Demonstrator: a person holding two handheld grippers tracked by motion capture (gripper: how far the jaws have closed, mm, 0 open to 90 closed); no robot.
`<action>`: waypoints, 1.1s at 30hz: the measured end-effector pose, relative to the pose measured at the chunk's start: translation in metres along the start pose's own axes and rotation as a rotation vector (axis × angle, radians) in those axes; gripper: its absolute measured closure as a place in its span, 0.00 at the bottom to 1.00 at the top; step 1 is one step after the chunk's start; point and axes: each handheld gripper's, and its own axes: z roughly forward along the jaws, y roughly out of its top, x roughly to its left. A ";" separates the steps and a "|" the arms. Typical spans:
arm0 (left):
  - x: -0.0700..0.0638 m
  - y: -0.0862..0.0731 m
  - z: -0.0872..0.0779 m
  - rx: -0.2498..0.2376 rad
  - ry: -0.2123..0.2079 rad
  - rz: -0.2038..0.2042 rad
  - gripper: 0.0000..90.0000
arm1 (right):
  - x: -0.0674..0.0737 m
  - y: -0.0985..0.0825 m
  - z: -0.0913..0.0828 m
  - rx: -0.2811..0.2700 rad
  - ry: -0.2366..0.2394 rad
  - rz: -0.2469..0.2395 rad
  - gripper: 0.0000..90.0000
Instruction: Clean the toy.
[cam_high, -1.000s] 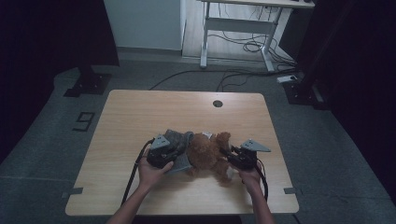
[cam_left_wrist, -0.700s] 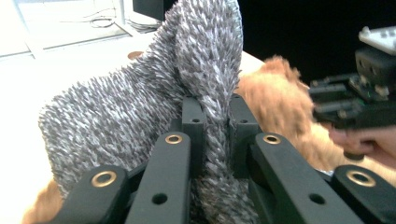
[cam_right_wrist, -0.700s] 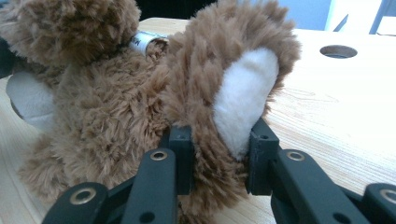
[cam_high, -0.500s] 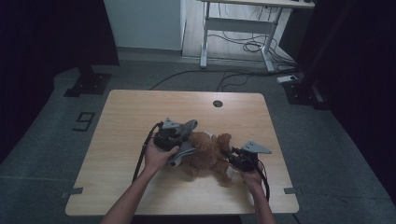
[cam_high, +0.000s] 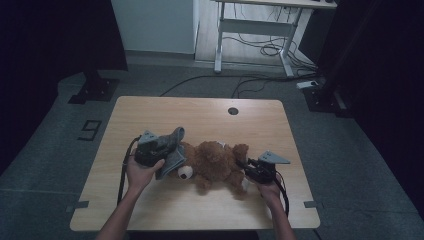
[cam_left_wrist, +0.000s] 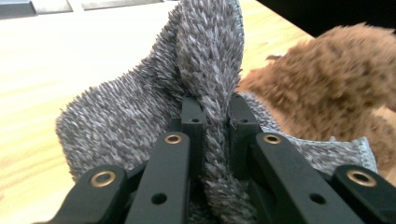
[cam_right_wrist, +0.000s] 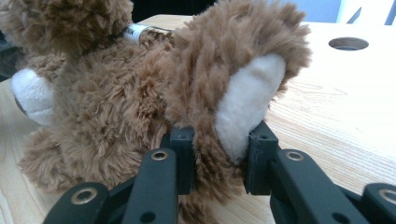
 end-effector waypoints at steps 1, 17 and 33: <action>0.003 -0.004 -0.003 -0.005 0.006 -0.010 0.89 | 0.000 0.000 0.000 0.000 0.001 0.000 0.78; 0.019 -0.013 -0.016 -0.014 0.057 -0.045 0.89 | -0.004 0.000 -0.001 0.000 -0.002 0.006 0.78; -0.070 0.045 0.064 0.078 -0.089 0.094 0.89 | -0.004 0.001 -0.002 -0.001 -0.010 0.010 0.78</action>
